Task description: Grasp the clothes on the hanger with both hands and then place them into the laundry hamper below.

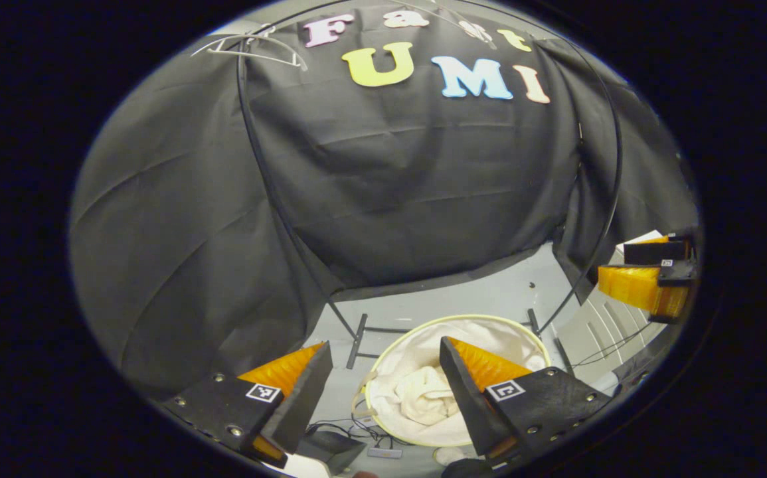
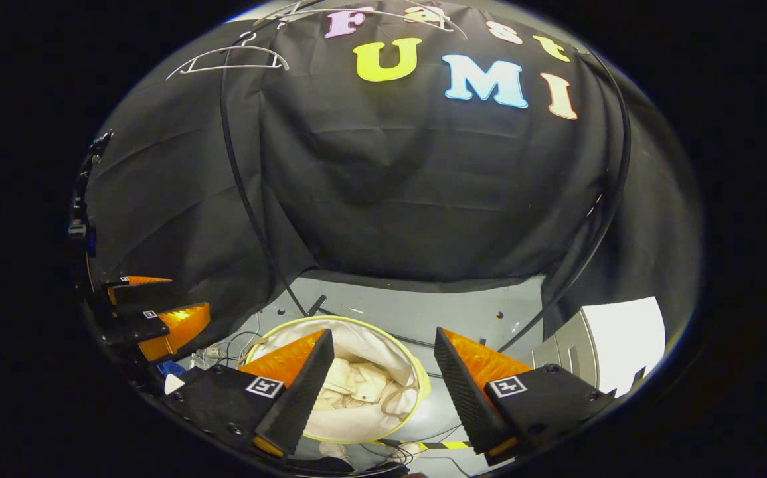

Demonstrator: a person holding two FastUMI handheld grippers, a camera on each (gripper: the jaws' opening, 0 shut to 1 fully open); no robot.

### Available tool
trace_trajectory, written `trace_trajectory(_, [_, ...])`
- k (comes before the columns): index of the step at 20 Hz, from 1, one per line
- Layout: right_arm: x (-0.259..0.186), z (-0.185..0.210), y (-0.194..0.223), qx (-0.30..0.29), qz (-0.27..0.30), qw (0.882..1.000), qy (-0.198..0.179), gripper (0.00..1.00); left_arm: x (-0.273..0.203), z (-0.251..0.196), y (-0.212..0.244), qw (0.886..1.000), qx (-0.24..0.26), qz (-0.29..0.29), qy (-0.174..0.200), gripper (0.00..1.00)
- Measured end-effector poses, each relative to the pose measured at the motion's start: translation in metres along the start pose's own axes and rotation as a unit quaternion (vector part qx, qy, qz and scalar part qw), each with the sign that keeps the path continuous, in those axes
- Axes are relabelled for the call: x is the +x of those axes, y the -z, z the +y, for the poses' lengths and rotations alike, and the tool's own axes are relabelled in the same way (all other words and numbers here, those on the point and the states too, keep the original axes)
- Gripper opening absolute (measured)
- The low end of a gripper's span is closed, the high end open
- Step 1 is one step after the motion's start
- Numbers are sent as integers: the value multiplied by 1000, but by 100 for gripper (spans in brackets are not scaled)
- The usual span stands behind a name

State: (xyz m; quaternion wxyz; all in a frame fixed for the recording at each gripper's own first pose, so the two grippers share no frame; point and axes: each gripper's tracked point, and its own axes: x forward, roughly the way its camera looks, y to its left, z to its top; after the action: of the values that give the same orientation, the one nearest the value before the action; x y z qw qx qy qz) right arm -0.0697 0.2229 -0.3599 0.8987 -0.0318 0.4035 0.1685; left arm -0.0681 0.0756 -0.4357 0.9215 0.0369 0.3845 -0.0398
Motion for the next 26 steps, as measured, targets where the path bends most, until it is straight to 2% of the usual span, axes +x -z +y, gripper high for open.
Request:
trace_trajectory(5, [-15,-6,-12,-3,-18,1000,11,96,-10,5,-13,1000,-5,-17,7,96])
trace_trajectory(11, [-50,-17,-56,19,-80,996,24,96,-48,7,-85,995,1,-96,17,96])
trace_trajectory(12, [-58,-22,-64,18,-93,995,26,93,-58,7,-99,993,1,-113,16,96])
trace_trajectory(13, [-68,-28,-75,19,-106,994,27,96,-67,7,-112,992,0,-128,16,96])
trace_trajectory(14, [-78,-35,-85,22,-119,992,30,93,-76,6,-122,990,-2,-140,13,96])
trace_trajectory(17, [-117,-54,-108,32,-161,985,42,93,-109,3,-155,984,-13,-178,4,96])
trace_trajectory(18, [-131,-60,-113,35,-172,983,47,96,-121,2,-167,981,-18,-191,4,96])
trace_trajectory(20, [-157,-73,-126,43,-198,978,57,93,-149,-7,-187,975,-25,-221,13,96])
trace_trajectory(26, [-234,-95,-164,30,-271,959,72,92,-228,-8,-229,956,-21,-292,-4,96])
